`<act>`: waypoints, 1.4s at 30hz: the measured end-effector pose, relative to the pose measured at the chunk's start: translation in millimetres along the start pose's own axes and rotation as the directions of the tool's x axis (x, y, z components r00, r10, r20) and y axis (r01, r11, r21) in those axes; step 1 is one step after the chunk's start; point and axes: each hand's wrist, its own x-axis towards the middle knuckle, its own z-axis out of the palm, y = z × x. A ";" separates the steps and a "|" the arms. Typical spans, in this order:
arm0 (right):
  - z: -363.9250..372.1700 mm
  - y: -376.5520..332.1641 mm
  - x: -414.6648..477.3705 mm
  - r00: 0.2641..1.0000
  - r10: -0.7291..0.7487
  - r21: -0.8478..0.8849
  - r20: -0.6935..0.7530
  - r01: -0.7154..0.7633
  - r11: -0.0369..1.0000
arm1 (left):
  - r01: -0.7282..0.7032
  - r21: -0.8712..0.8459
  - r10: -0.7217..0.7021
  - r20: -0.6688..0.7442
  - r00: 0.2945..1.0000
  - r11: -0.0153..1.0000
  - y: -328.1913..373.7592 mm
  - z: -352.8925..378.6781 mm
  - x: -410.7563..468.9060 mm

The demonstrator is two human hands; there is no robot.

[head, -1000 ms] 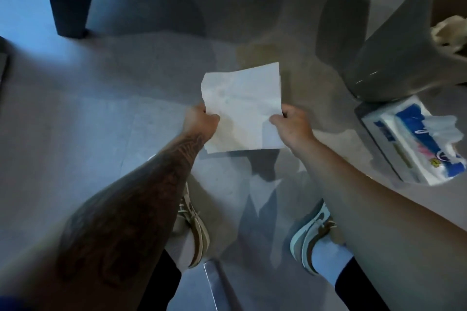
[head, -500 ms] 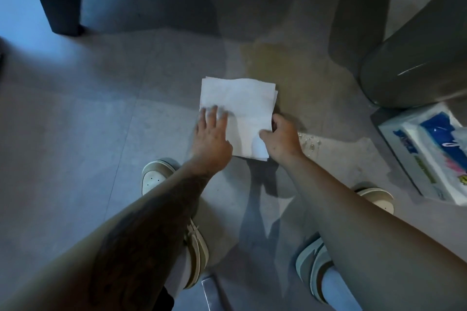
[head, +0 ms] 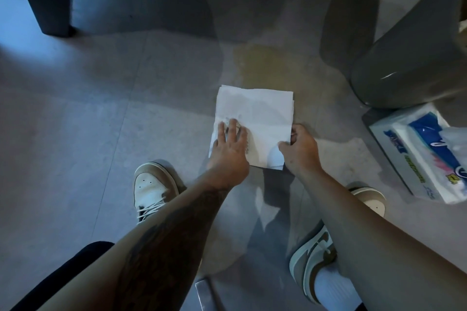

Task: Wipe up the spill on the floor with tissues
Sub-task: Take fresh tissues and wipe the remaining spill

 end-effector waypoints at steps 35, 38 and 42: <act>20.9 -2.4 -9.7 0.853 -0.341 -0.675 0.396 0.522 0.522 | -0.146 0.393 0.194 -0.086 0.977 0.908 -11.7 -9.5 -1.0; 17.9 7.6 -8.2 0.815 -0.388 -0.681 0.430 0.575 0.453 | -0.150 0.325 0.201 -0.128 0.971 0.934 -16.2 -4.0 -5.3; 10.7 17.2 -4.3 0.799 -0.417 -0.701 0.433 0.589 0.402 | -0.129 0.283 0.180 -0.162 0.970 0.950 -21.0 2.0 -8.1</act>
